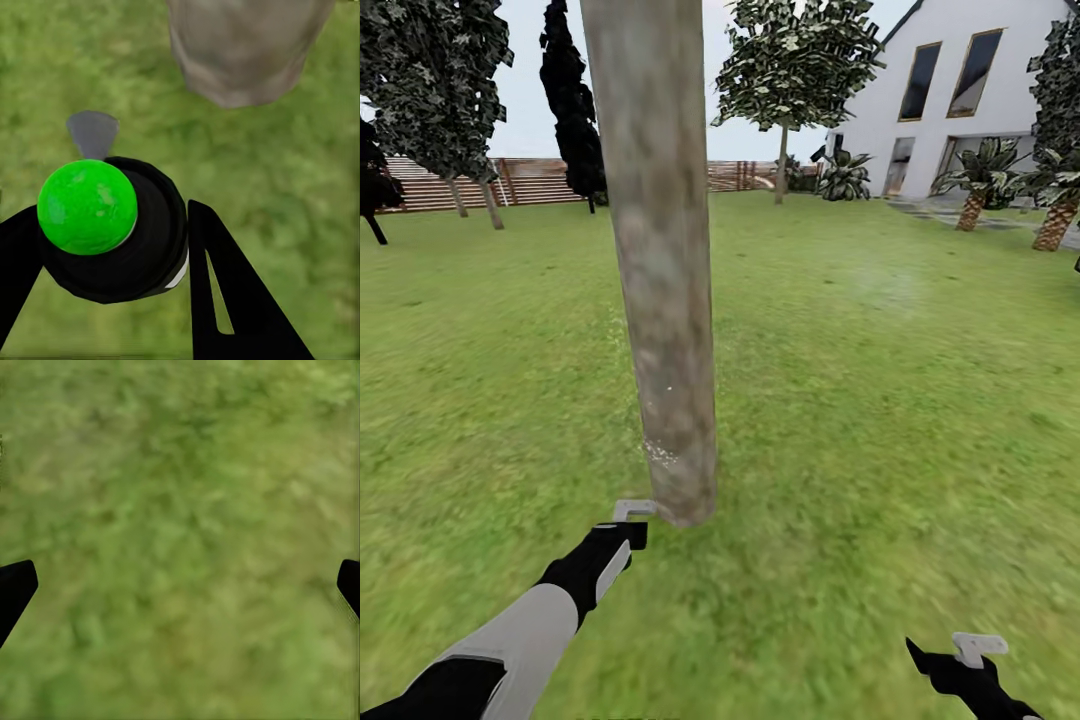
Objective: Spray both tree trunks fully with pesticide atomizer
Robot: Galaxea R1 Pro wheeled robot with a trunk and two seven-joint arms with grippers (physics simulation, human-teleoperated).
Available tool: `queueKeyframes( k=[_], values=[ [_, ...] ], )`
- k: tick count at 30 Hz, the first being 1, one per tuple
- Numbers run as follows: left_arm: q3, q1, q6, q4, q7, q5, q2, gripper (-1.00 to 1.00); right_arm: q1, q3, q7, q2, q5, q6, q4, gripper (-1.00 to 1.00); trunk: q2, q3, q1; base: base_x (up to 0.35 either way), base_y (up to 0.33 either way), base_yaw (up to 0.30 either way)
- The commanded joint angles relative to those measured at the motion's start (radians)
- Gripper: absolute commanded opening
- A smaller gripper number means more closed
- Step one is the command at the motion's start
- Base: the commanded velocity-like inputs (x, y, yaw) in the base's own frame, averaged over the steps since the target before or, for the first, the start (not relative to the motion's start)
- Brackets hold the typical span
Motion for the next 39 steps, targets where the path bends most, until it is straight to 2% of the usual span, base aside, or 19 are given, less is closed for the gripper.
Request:
queueKeyframes(
  k=[1, 6, 8, 9, 14, 17, 18, 20, 23, 24, 28, 30, 31, 33, 39],
  values=[
    [0.000, 0.000, 0.000, 0.000, 0.000, -0.001, 0.000, -1.00, 0.000, 0.000, 0.000, 0.000, 0.000, 0.000, 0.000, 1.00, 0.000, 0.000, 0.000, 0.000, -0.090, 0.112],
    [-0.001, 0.000, 0.000, -0.015, -0.012, -0.005, 0.015, -1.00, 0.000, -0.002, -0.002, -0.002, 0.000, -0.001, -0.003, 1.00, 0.000, 0.000, 0.000, 0.000, -0.008, 0.011],
    [-0.005, -0.003, 0.008, -0.047, -0.017, -0.006, 0.059, -1.00, 0.000, -0.002, -0.002, -0.002, 0.000, -0.001, -0.002, 1.00, 0.000, 0.000, 0.000, 0.000, 0.000, 0.000],
    [-0.005, -0.005, 0.013, -0.079, -0.017, -0.007, 0.065, -1.00, 0.000, -0.002, -0.002, -0.002, 0.000, -0.001, -0.002, 1.00, 0.000, 0.000, 0.000, 0.000, 0.000, 0.000],
    [-0.014, -0.016, 0.017, -0.158, -0.017, -0.016, 0.045, -1.00, 0.000, 0.000, -0.002, -0.002, 0.000, -0.001, -0.001, 1.00, 0.000, 0.000, 0.000, -0.083, 0.019, 0.000],
    [-0.014, -0.022, 0.019, -0.173, -0.019, -0.014, 0.037, -1.00, 0.000, 0.000, -0.002, -0.002, 0.000, -0.001, -0.001, 1.00, 0.000, 0.000, 0.000, -0.058, 0.012, 0.000],
    [-0.010, -0.024, 0.027, -0.204, -0.028, -0.007, 0.041, -1.00, 0.000, -0.001, -0.002, -0.002, 0.000, -0.001, -0.001, 1.00, 0.000, 0.000, 0.000, -0.007, 0.001, 0.000],
    [-0.007, -0.063, 0.095, -0.222, -0.068, -0.004, 0.049, -1.00, 0.000, -0.001, -0.002, -0.002, 0.000, -0.001, -0.002, 1.00, 0.000, 0.001, 0.000, -0.002, 0.000, -0.097],
    [-0.008, -0.112, 0.131, -0.226, -0.169, -0.015, 0.064, -1.00, 0.000, -0.002, -0.002, -0.002, 0.000, -0.001, -0.002, 1.00, 0.000, 0.002, 0.000, 0.000, 0.000, -0.253],
    [-0.009, -0.141, 0.155, -0.225, -0.188, -0.015, 0.062, -1.00, 0.000, -0.001, -0.002, -0.002, 0.000, -0.001, -0.001, 1.00, 0.000, 0.003, 0.000, 0.000, 0.000, -0.272],
    [-0.013, -0.158, 0.193, -0.225, -0.197, -0.014, 0.039, -1.00, 0.000, 0.000, -0.002, -0.001, 0.000, -0.001, 0.000, 1.00, 0.000, 0.004, 0.000, 0.000, 0.000, -0.085],
    [-0.011, -0.160, 0.239, -0.226, -0.198, -0.017, 0.066, -1.00, 0.000, -0.001, -0.002, -0.001, 0.000, -0.001, 0.000, 1.00, 0.000, 0.004, 0.000, 0.000, 0.000, -0.086],
    [-0.009, -0.161, 0.263, -0.233, -0.199, -0.012, 0.109, -1.00, 0.000, -0.001, -0.002, -0.001, 0.000, -0.001, 0.000, 1.00, 0.000, 0.004, 0.000, 0.000, 0.000, -0.234],
    [-0.009, -0.160, 0.278, -0.248, -0.200, -0.011, 0.156, -1.00, 0.000, 0.000, -0.002, -0.001, 0.000, -0.001, 0.000, 1.00, 0.000, 0.004, 0.000, 0.000, 0.000, -0.185],
    [-0.013, -0.174, 0.284, -0.257, -0.207, -0.006, 0.154, -1.00, 0.000, 0.000, -0.002, 0.000, 0.000, -0.001, 0.001, 1.00, 0.000, 0.004, 0.000, 0.000, 0.000, -0.015]
  ],
)
